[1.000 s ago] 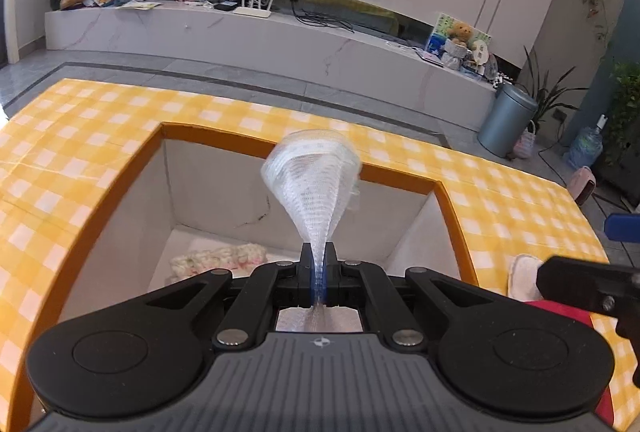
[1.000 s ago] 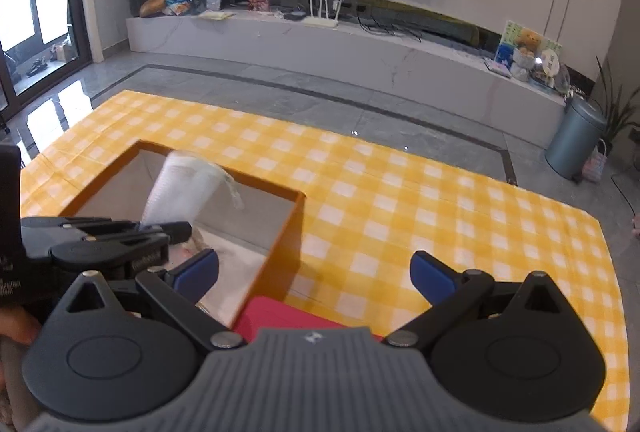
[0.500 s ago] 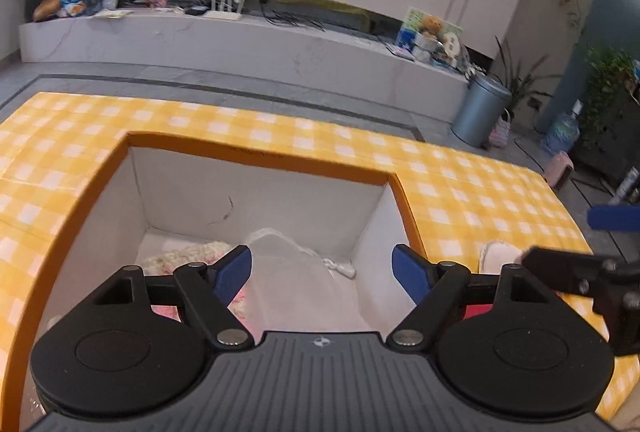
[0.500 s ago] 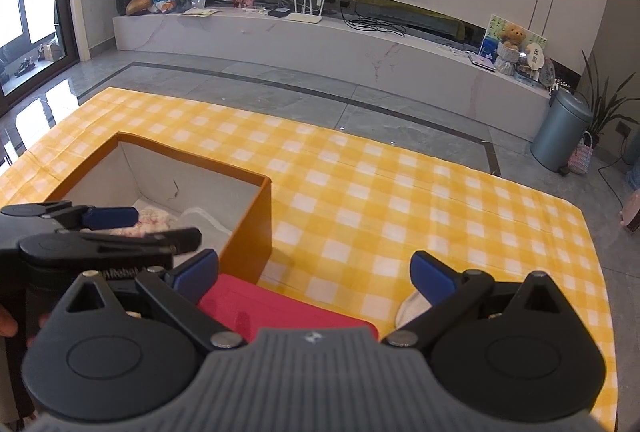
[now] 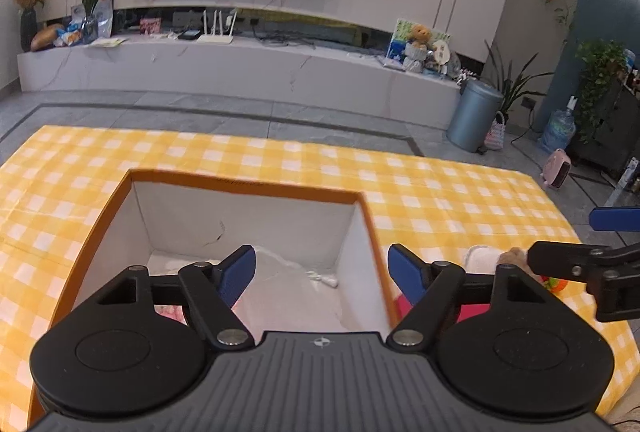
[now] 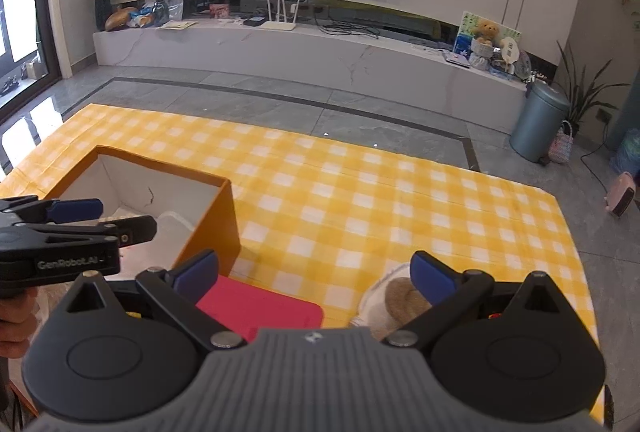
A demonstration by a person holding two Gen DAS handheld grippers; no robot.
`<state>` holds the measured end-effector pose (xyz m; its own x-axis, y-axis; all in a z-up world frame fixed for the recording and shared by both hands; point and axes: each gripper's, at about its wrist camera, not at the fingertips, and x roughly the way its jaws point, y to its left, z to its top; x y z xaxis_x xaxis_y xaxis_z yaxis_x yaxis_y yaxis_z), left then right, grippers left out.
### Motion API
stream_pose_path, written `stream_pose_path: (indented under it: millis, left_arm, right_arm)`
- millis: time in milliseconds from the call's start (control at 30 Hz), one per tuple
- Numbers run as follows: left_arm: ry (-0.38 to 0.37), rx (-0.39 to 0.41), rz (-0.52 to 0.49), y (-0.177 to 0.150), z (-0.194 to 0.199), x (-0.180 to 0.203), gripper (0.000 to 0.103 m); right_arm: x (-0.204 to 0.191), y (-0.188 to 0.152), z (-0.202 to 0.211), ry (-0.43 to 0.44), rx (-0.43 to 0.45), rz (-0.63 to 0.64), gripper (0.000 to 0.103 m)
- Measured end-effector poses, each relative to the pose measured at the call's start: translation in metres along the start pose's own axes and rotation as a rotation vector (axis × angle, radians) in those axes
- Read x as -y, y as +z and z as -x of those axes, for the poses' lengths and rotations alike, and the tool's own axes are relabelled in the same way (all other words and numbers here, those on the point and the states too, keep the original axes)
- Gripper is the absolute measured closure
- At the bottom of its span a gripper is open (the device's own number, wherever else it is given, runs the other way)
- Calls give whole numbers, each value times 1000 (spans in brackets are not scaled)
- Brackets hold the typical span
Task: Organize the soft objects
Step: 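Move the right tool to the brown fluffy towel and grasp it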
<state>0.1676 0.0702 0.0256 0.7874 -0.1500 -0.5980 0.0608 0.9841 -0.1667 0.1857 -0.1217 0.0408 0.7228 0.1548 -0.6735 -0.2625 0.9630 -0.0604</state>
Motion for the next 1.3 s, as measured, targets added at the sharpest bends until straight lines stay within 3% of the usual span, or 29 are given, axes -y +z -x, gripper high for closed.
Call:
stream_pose_path:
  millis: [367, 633, 733, 967, 1300]
  left_arm:
    - [-9, 119, -130, -5, 33, 42, 11]
    - [-74, 84, -93, -7, 28, 62, 11]
    - [-136, 54, -83, -10, 28, 65, 11]
    - [-134, 60, -154, -21, 28, 88, 11]
    - [-152, 18, -158, -36, 5, 109, 11]
  right_arm:
    - [17, -7, 15, -2, 21, -31, 3]
    - [45, -26, 28, -69, 78, -32, 3]
    - [63, -39, 25, -100, 83, -54, 3]
    - [108, -63, -2, -121, 9, -199, 3]
    - [134, -85, -90, -71, -176, -427, 3]
